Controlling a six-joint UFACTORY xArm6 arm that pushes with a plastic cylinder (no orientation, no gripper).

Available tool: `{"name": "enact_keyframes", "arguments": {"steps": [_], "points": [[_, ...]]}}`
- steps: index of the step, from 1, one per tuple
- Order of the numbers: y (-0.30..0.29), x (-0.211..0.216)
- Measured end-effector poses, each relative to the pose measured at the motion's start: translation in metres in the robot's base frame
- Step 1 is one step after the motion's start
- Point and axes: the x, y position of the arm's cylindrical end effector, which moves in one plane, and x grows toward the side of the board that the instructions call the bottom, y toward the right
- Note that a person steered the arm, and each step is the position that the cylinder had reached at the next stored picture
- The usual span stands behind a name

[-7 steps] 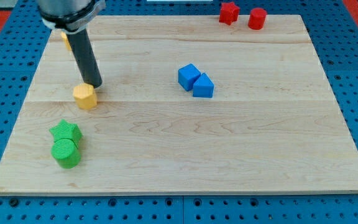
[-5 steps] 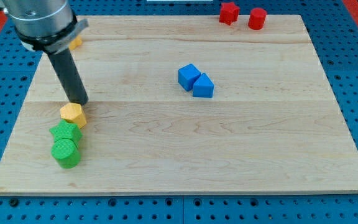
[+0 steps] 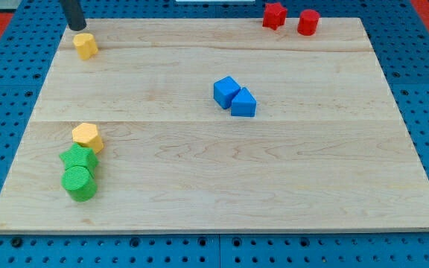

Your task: Slide the yellow heart above the yellow hexagon

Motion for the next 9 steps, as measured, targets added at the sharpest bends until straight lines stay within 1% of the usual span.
{"name": "enact_keyframes", "arguments": {"steps": [1, 3, 5, 6, 8, 9], "points": [[0.012, 0.027], [0.059, 0.059], [0.047, 0.14], [0.047, 0.161], [0.069, 0.183], [0.069, 0.202]]}}
